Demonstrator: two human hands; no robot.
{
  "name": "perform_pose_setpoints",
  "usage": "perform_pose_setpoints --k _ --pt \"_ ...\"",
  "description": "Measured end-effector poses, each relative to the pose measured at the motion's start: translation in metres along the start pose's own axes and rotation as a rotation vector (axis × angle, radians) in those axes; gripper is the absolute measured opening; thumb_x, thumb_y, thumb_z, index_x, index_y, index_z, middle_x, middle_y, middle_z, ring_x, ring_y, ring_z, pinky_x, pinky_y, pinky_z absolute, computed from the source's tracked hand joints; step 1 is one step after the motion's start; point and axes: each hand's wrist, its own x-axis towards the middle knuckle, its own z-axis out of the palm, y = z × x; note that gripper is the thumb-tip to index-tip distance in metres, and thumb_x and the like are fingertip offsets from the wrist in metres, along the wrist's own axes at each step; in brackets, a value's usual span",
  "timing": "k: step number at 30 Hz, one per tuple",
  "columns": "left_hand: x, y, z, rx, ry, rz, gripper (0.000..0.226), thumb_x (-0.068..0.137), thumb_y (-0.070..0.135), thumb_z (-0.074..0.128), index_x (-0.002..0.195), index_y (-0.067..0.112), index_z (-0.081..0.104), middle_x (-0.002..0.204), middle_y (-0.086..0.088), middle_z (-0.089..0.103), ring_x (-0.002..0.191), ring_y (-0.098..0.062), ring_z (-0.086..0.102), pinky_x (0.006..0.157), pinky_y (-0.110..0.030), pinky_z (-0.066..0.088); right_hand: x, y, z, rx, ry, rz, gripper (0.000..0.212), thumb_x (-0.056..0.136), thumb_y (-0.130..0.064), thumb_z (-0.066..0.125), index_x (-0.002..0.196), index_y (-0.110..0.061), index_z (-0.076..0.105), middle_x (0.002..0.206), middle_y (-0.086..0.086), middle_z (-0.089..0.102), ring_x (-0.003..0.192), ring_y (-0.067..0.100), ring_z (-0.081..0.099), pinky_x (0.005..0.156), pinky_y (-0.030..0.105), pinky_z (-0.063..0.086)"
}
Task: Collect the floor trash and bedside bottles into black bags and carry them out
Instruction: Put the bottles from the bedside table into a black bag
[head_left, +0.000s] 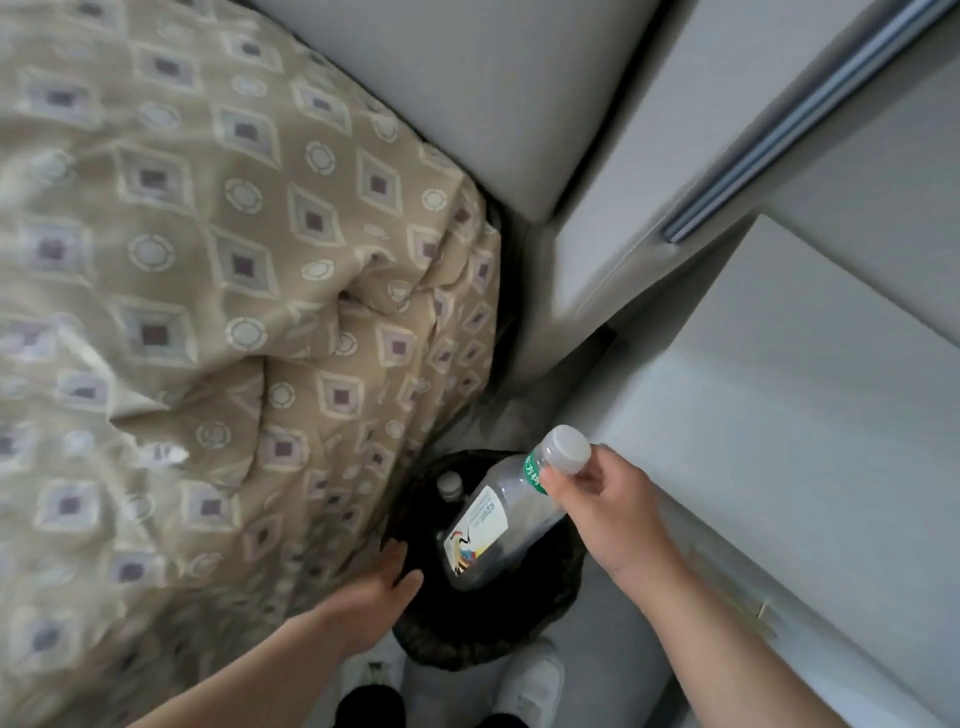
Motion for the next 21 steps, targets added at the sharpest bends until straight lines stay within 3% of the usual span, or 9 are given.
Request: perform_pose_setpoints --k 3,7,13,17,19,21 --pt "0.009 -0.007 0.01 -0.002 0.045 0.034 0.058 0.101 0.039 0.028 0.151 0.015 0.012 0.16 -0.001 -0.003 0.146 -0.012 0.003 0.11 -0.016 0.007 0.013 0.03 0.019 -0.096 -0.045 0.047 0.007 0.078 -0.03 0.074 0.079 -0.027 0.068 0.077 -0.017 0.073 0.075 -0.006 0.066 0.072 0.023 0.049" --pt "0.012 -0.021 0.016 -0.066 0.135 0.095 0.052 0.1 0.039 0.029 0.149 0.022 0.022 0.159 0.007 0.006 0.144 -0.004 0.011 0.1 -0.007 0.008 0.03 0.053 0.053 -0.246 -0.129 0.079 0.02 0.077 -0.045 0.069 0.082 -0.026 0.068 0.081 -0.011 0.072 0.08 0.004 0.065 0.072 0.027 0.049" --pt "0.014 -0.024 0.024 -0.122 0.129 0.098 0.06 0.097 0.046 0.036 0.151 0.028 0.014 0.157 0.016 0.001 0.143 -0.002 0.009 0.101 -0.01 0.011 0.06 0.055 0.093 -0.392 -0.147 0.119 0.037 0.087 -0.058 0.049 0.092 -0.024 0.063 0.081 -0.008 0.064 0.073 0.011 0.06 0.062 0.031 0.044" --pt "0.017 -0.018 0.029 -0.187 0.141 0.078 0.069 0.093 0.051 0.042 0.151 0.027 0.012 0.155 0.018 -0.001 0.144 -0.003 0.006 0.105 -0.015 0.011 0.061 0.065 0.1 -0.616 -0.174 0.031 0.054 0.08 -0.071 0.035 0.096 -0.026 0.06 0.092 -0.004 0.066 0.092 0.022 0.061 0.078 0.037 0.05" --pt "0.017 -0.017 0.029 -0.213 0.159 0.067 0.071 0.092 0.05 0.046 0.151 0.027 0.013 0.158 0.015 0.0 0.143 -0.003 0.007 0.107 -0.016 0.012 0.051 0.07 0.092 -0.539 -0.111 -0.001 0.052 0.086 -0.059 0.044 0.115 -0.02 0.06 0.111 0.002 0.065 0.106 0.023 0.058 0.091 0.037 0.048" --pt "0.015 -0.013 0.029 -0.252 0.154 0.053 0.075 0.09 0.052 0.05 0.151 0.029 0.013 0.158 0.016 0.001 0.143 -0.003 0.009 0.11 -0.02 0.015 0.034 0.078 0.076 -0.421 0.033 -0.025 0.043 0.09 -0.042 0.053 0.123 -0.015 0.059 0.117 0.001 0.062 0.111 0.019 0.055 0.095 0.029 0.043"
